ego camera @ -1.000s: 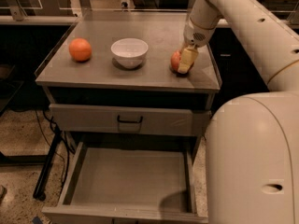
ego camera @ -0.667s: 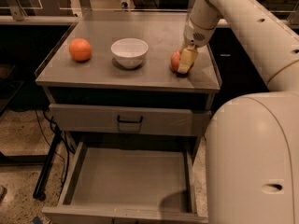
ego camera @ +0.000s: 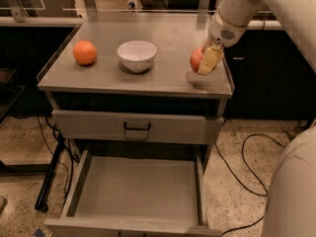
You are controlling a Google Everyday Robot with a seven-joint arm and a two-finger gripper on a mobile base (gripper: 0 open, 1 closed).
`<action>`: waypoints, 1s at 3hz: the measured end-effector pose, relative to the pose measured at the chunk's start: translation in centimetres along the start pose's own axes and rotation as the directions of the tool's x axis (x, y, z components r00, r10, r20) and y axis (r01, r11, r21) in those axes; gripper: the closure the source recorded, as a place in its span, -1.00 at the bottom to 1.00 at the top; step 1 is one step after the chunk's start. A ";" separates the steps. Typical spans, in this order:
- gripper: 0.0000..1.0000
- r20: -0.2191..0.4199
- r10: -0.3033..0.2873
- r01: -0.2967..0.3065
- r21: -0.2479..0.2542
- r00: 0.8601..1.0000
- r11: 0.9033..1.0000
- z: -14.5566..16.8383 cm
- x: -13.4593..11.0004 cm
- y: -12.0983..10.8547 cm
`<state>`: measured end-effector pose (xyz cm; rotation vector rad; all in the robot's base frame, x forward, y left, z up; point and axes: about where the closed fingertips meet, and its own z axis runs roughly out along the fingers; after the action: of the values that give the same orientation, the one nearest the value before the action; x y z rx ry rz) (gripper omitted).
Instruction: Place apple into middle drawer
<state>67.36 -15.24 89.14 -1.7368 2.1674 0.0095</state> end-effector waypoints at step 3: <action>1.00 0.015 0.027 -0.025 -0.129 1.000 0.991 -2.0 2.9 12.6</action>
Offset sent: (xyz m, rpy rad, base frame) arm -0.1481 -0.0090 -0.0110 0.0061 0.1158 -0.0077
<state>54.41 -15.33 87.45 -1.7704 2.2210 0.1730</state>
